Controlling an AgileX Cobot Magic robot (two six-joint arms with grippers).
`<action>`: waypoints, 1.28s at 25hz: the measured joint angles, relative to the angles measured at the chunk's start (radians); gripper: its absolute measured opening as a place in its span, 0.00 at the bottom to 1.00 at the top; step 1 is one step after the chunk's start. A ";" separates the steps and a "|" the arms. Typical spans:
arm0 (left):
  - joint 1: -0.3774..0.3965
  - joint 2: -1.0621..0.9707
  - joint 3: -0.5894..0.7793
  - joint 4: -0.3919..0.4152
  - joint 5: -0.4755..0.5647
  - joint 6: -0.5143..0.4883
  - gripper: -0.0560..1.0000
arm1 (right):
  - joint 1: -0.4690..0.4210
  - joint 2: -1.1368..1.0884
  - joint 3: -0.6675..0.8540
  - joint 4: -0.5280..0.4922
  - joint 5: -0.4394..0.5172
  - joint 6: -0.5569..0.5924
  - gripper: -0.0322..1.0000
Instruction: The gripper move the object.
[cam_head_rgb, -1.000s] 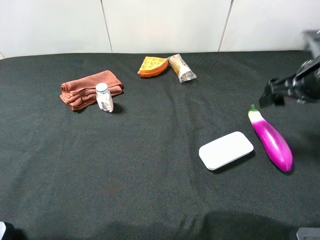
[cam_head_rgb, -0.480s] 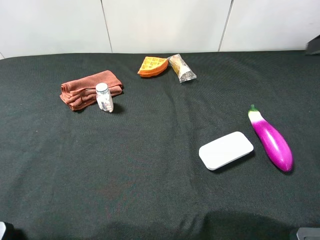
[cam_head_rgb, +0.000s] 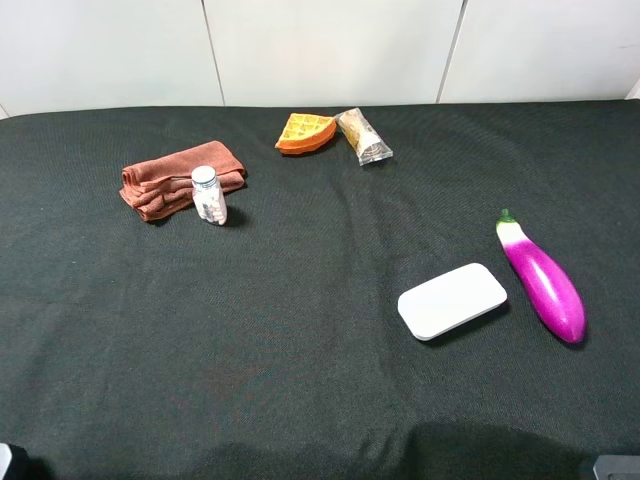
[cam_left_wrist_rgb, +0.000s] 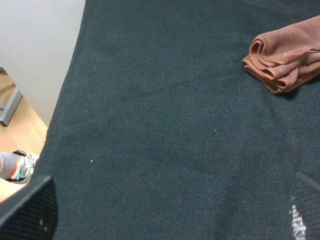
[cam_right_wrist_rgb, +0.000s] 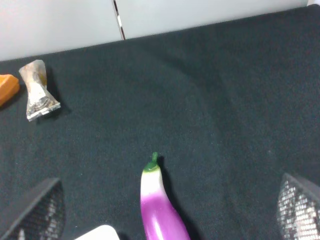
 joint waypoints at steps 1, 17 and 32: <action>0.000 0.000 0.000 0.000 0.000 0.000 0.95 | 0.000 -0.031 0.011 -0.002 0.008 0.001 0.65; 0.000 0.000 0.000 0.000 0.000 0.000 0.95 | 0.000 -0.415 0.111 -0.058 0.157 -0.006 0.65; 0.000 0.000 0.000 0.000 0.000 0.000 0.95 | 0.000 -0.430 0.127 -0.052 0.174 -0.105 0.65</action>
